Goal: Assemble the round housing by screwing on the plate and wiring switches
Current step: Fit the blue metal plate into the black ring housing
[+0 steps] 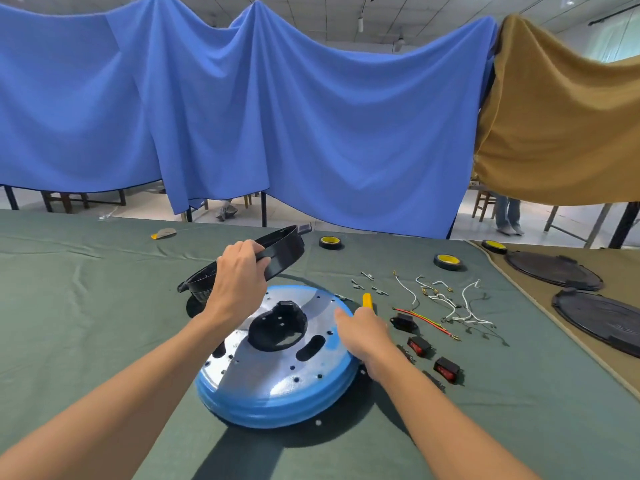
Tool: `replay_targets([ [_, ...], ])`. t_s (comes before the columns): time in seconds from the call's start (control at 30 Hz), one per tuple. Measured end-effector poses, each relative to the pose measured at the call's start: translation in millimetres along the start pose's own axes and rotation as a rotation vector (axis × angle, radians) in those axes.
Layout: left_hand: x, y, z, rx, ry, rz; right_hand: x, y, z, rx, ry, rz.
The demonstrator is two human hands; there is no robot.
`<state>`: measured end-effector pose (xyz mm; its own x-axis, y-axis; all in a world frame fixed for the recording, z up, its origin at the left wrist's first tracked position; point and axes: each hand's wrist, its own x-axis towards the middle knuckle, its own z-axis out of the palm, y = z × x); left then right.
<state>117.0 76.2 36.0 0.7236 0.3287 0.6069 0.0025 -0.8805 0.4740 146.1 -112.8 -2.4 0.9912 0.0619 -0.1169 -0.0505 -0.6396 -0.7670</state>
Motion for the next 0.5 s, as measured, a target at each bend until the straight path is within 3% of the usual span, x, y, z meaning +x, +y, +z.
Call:
replay_targets([
  [0.23, -1.5, -3.3, 10.3, 0.003, -0.037, 0.047, 5.4, 2.9, 8.5, -0.425, 0.111, -0.206],
  [0.37, -3.9, -1.3, 14.1, 0.007, -0.047, 0.065, 1.8, 10.1, 18.4, -0.472, 0.05, -0.467],
  [0.5, -5.6, 0.2, 14.7, 0.017, -0.062, 0.079, 8.3, 10.4, 21.0, -0.419, -0.066, -0.457],
])
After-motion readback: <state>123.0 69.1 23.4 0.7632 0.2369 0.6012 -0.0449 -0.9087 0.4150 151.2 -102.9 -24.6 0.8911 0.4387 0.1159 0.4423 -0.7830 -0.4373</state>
